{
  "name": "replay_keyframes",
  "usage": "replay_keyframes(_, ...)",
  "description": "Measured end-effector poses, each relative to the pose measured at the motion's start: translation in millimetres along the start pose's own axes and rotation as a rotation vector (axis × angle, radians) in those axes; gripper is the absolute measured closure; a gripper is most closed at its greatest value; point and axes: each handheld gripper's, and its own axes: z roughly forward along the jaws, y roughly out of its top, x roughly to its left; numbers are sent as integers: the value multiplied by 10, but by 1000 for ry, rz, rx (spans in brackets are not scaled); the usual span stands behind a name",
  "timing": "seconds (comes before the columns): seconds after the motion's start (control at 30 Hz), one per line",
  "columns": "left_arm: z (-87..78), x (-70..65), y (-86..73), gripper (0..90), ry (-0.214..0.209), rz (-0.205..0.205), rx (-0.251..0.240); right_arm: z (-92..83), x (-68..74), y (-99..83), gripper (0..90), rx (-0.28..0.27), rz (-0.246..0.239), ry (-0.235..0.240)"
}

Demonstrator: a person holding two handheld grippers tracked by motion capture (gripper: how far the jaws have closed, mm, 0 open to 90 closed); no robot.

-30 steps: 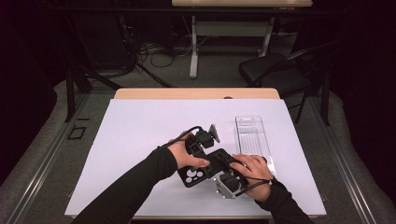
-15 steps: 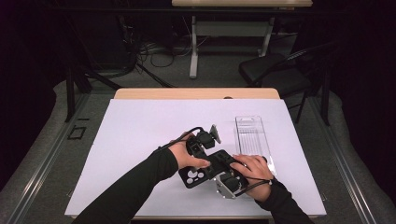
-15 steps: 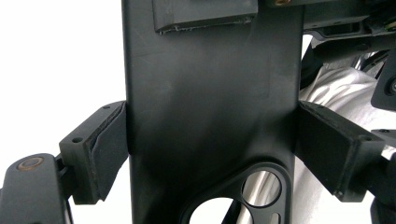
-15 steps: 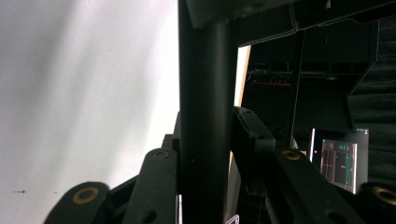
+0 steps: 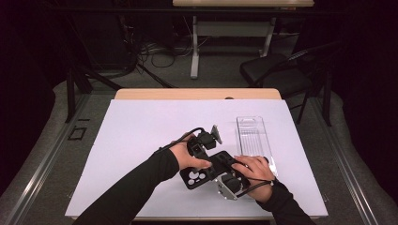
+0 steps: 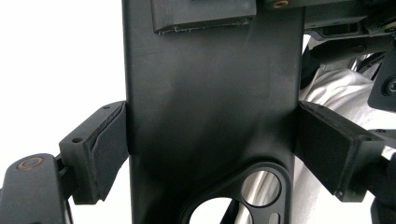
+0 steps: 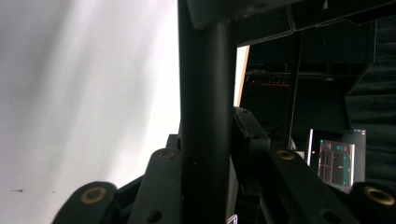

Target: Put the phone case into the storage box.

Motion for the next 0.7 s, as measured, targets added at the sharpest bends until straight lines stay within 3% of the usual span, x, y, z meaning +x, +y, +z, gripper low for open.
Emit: replay_keyframes(0.7, 19, 6, -5, 141, -22, -24, -12, -14, -4, -5, 825, 2, -15, -13)
